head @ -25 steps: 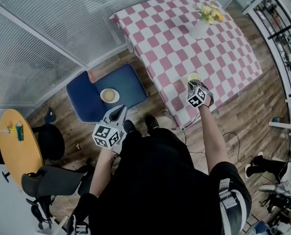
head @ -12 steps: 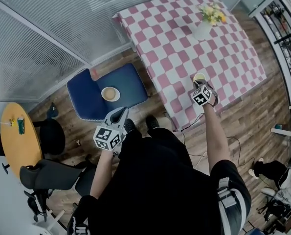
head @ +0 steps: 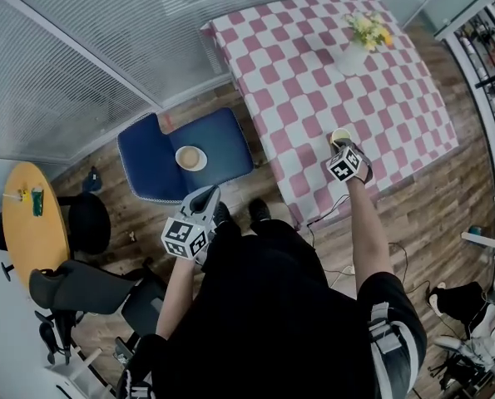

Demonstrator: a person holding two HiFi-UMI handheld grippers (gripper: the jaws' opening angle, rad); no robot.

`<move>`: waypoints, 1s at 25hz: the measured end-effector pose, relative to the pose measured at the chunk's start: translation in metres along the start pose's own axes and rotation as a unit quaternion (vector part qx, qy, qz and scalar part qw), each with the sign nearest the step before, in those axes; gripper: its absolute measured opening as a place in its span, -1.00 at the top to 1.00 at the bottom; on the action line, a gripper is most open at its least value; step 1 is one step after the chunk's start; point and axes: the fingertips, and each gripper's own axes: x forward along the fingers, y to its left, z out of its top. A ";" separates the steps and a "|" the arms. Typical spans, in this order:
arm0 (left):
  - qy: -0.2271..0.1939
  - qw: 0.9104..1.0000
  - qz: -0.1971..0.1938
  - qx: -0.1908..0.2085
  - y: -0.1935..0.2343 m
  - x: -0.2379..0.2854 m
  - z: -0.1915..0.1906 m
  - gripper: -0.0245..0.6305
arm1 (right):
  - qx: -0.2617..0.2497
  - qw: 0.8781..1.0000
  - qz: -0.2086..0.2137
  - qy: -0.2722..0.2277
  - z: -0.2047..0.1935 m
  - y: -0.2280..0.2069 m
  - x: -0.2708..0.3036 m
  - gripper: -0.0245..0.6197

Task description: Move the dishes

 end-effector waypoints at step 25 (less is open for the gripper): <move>-0.021 1.000 0.007 0.005 -0.023 0.000 0.000 0.86 | 0.004 0.998 -0.023 -0.050 0.011 0.001 -0.018 0.23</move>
